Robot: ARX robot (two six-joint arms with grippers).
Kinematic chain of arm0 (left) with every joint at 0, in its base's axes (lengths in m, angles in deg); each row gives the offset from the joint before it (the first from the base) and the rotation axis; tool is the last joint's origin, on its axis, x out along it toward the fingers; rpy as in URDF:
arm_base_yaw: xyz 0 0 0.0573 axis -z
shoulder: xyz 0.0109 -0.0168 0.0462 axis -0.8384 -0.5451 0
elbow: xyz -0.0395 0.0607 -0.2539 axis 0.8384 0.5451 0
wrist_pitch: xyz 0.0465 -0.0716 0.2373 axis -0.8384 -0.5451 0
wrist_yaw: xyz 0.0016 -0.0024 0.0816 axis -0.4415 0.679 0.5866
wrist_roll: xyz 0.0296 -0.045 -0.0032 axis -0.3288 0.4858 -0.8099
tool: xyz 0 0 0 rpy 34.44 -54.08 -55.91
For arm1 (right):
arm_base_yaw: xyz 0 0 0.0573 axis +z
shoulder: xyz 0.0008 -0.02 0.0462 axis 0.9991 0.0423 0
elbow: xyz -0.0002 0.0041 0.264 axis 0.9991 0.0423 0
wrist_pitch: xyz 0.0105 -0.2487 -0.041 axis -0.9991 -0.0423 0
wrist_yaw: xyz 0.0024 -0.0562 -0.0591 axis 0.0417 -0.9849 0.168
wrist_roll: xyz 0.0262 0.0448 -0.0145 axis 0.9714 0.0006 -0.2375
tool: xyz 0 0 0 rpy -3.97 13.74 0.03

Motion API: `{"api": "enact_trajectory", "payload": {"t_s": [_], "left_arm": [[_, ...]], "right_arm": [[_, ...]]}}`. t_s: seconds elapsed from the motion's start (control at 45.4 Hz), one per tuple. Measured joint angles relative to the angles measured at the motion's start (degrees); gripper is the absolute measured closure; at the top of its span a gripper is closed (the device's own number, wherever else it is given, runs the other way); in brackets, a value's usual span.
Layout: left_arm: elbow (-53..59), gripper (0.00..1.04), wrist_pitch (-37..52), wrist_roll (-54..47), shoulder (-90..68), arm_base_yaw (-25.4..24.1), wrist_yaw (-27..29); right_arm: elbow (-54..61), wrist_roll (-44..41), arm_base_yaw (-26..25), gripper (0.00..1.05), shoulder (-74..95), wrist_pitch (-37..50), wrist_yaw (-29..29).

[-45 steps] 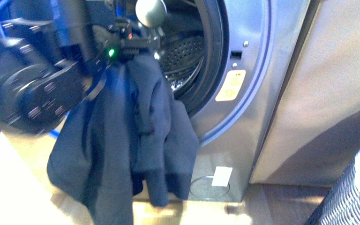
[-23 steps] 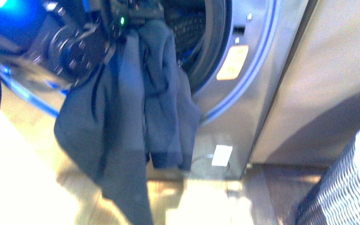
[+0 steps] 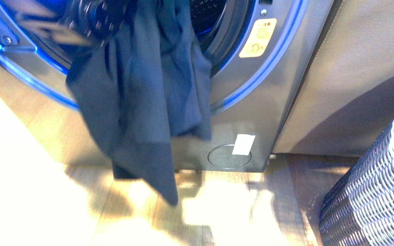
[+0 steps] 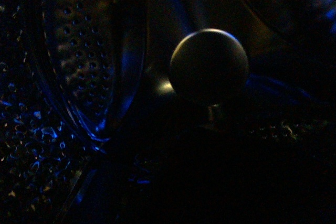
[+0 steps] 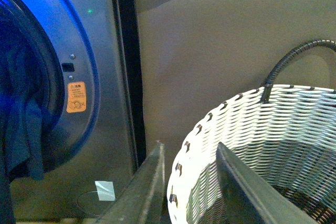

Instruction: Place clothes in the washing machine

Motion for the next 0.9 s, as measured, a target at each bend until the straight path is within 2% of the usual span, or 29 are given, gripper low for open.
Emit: {"api": "enact_trajectory", "payload": {"t_s": [0.132, 0.375, 0.639, 0.903], "left_arm": [[-7.28, 1.00, -2.78, -0.70, -2.99, -0.15, -0.33], [-15.91, 1.00, -6.38, -1.27, -8.50, -0.39, -0.33], [-29.68, 1.00, -13.33, -1.29, -15.87, -1.44, -0.13], [-51.34, 1.00, -23.65, -4.48, -26.71, -2.45, -0.04]], "right_arm": [[0.00, 0.00, 0.00, 0.43, 0.00, 0.00, -0.02], [0.00, 0.02, 0.00, 0.07, 0.00, 0.00, -0.02], [0.00, 0.04, 0.00, 0.07, 0.00, 0.00, -0.02], [0.00, 0.02, 0.00, 0.07, 0.00, 0.00, 0.00]]}}
